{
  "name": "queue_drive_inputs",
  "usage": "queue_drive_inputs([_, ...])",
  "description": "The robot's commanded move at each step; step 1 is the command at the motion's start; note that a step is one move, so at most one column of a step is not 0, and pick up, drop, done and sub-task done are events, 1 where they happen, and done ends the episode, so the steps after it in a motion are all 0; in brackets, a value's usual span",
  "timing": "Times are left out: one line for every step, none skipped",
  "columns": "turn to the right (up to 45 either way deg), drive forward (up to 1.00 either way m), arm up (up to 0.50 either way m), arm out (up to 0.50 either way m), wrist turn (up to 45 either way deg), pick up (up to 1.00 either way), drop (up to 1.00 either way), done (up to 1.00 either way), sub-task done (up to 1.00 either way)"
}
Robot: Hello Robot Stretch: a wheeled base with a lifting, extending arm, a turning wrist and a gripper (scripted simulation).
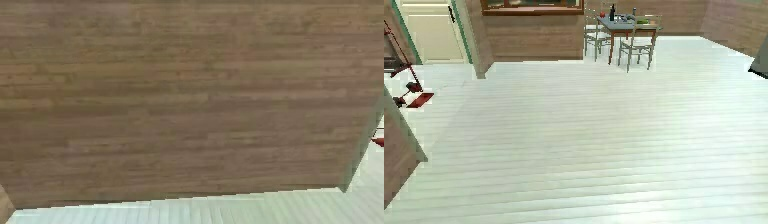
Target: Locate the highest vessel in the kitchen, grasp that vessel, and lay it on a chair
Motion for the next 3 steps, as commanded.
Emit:
queue_drive_inputs([0.0, 0.4, 0.0, 0.0, 0.0, 0.0, 0.0, 0.0, 0.0])
queue_drive_inputs([-45.0, 0.0, 0.0, 0.0, 0.0, 0.0, 0.0, 0.0, 0.0])
queue_drive_inputs([-24.0, 0.0, 0.0, 0.0, 0.0, 0.0, 0.0, 0.0, 0.0])
